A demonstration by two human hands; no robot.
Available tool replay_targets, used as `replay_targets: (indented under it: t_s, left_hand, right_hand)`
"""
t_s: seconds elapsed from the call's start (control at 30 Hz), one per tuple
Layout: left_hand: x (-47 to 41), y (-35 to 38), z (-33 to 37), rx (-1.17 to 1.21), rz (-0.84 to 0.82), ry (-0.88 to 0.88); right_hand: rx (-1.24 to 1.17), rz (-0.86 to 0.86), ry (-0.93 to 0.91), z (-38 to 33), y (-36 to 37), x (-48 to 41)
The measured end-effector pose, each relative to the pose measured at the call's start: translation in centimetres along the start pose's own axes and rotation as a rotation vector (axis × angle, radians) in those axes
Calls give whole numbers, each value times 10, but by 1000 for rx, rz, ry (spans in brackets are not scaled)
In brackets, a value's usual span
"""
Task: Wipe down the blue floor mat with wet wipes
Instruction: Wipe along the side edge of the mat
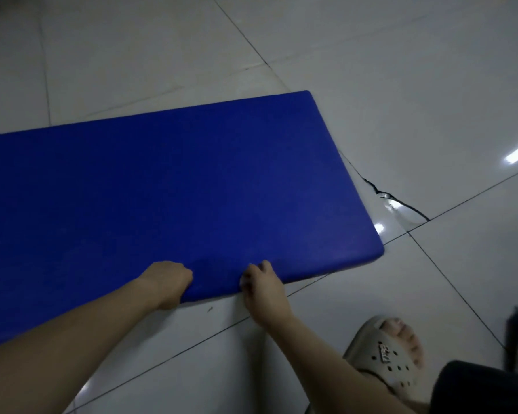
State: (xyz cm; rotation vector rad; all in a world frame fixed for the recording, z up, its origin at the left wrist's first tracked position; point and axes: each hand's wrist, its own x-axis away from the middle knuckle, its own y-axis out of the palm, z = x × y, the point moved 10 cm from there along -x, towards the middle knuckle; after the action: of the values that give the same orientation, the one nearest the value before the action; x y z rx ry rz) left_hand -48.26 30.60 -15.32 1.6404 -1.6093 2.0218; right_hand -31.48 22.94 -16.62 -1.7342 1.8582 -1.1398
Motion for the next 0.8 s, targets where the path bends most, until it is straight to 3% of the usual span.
replay_targets:
  t_s: [0.13,0.2,0.37,0.5,0.63,0.73,0.8]
  left_hand:
    - [-10,-5,-20,363,194,-36]
    - [-22,-7,-13,496,174,-16]
    - [-40,-2,-7,524,66,-30]
    - [-44,1,-9,513,14,-42]
    - [-46,2,-8,495,8,-36]
    - [-49,5,-7,484,4,-39]
    - [-50,4,-7,484,8,-36]
  right_hand:
    - [77,-8,-29,-22,13,-10]
    - [125,-1,-77,-26,14,-14]
    - [217,30,-175,-16,1,-20]
    - [183,105,-40,29,-38,-15]
    - [67,285,226,86,-83,8]
    - [-11,374,365,78,-72,18]
    - [-46,353,350,48,-43,14]
